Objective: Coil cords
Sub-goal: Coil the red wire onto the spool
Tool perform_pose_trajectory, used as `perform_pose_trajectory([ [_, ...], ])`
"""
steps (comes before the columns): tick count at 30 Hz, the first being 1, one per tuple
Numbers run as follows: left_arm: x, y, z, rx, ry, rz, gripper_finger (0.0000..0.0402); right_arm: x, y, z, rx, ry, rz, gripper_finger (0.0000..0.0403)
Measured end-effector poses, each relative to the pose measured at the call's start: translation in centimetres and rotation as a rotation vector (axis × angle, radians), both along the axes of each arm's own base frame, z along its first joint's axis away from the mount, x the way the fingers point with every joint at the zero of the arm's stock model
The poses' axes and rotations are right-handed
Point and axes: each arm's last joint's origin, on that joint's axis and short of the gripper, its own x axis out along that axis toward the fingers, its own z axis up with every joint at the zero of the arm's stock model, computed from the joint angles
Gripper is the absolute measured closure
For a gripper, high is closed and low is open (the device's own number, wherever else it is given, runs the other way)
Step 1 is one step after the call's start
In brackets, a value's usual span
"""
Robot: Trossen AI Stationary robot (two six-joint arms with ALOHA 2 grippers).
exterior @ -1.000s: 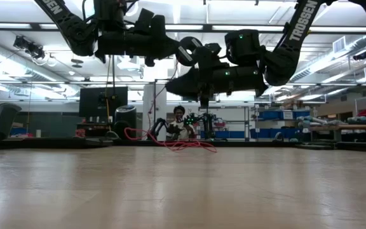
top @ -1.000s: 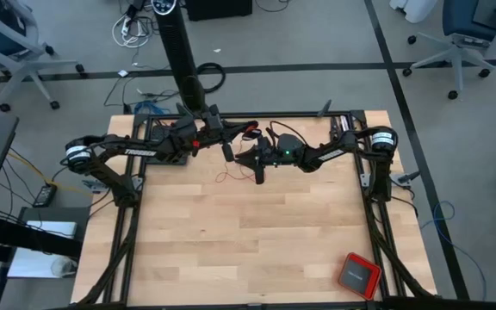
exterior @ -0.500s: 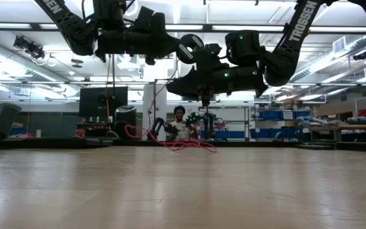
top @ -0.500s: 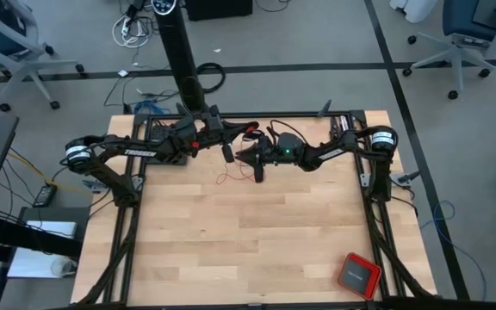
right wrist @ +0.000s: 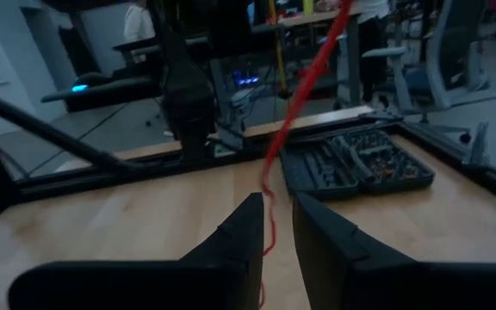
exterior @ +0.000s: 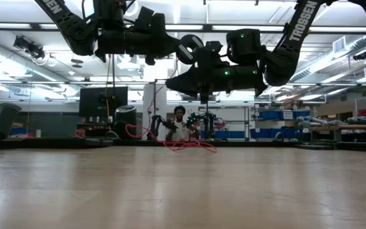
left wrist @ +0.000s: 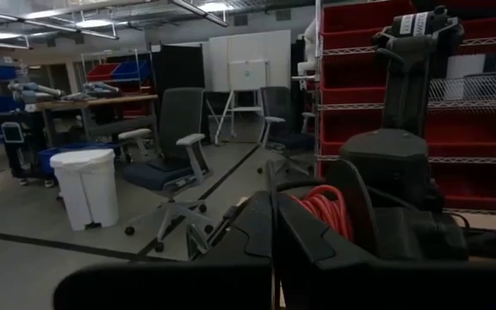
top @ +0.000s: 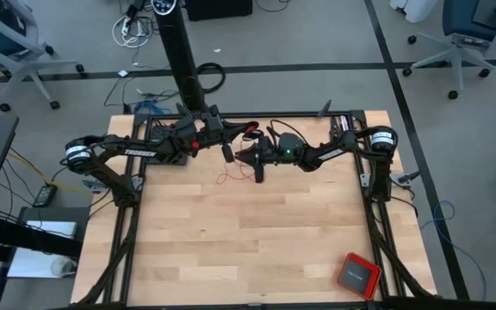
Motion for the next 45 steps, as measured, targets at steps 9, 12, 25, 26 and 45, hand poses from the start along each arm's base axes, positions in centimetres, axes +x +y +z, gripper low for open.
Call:
perform_pose_trajectory([
  [9,0.0,0.0,-0.1,0.008,0.008,0.002,0.0396,0.0,0.1,0.1,-0.003,-0.008,0.019,0.034],
  [12,0.0,0.0,-0.1,0.008,0.009,0.002,0.0396,0.0,0.1,0.2,-0.007,-0.019,0.018,0.034],
  [25,0.0,0.0,-0.1,0.01,0.013,0.002,0.0396,0.0,0.0,0.2,-0.024,-0.022,0.0,0.0397],
  [26,0.0,0.0,-0.1,0.009,0.017,0.002,0.0396,0.0,0.0,0.2,-0.021,-0.022,0.0,0.0398],
  [45,-1.7,1.6,-0.4,-0.029,0.192,0.052,0.0396,-6.9,-3.1,3.2,-0.057,0.36,-0.379,0.0403],
])
